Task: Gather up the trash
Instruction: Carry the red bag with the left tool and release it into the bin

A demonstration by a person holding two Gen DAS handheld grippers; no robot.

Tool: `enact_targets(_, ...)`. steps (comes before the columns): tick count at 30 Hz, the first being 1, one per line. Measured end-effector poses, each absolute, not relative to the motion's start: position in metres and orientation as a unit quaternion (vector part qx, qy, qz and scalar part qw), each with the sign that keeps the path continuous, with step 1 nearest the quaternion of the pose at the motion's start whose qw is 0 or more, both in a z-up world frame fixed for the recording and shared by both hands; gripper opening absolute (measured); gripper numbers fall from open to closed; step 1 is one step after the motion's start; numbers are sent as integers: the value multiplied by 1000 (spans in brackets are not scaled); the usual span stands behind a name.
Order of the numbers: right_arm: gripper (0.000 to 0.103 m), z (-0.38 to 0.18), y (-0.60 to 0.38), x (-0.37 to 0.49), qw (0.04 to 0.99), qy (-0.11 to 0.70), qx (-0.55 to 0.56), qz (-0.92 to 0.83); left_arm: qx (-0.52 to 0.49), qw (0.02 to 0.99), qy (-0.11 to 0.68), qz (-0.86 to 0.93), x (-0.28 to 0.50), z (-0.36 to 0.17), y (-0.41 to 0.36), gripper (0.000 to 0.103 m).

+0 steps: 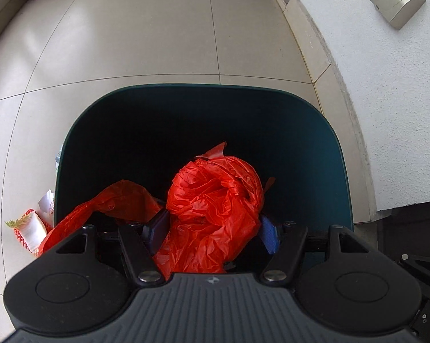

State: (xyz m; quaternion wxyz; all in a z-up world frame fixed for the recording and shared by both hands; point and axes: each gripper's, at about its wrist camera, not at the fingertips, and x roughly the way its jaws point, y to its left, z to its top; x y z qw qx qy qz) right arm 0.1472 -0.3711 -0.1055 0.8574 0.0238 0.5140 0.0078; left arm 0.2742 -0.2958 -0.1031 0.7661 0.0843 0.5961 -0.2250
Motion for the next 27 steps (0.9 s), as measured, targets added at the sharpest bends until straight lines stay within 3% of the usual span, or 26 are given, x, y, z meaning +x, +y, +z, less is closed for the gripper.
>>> enact_targets(9, 15, -106, -370, 143, 861, 508, 25, 7, 49, 759, 605, -237, 261, -101, -275, 69)
enact_targets(15, 15, -104, -374, 145, 860, 509, 41, 5, 44, 787, 562, -251, 239, -53, -248, 72)
enact_targets(21, 14, -104, -372, 146, 859, 511, 36, -2, 42, 825, 515, -231, 226, -18, -184, 81)
enact_targets(27, 13, -105, -368, 150, 857, 515, 32, -10, 7, 826, 545, -145, 245, -43, -100, 81)
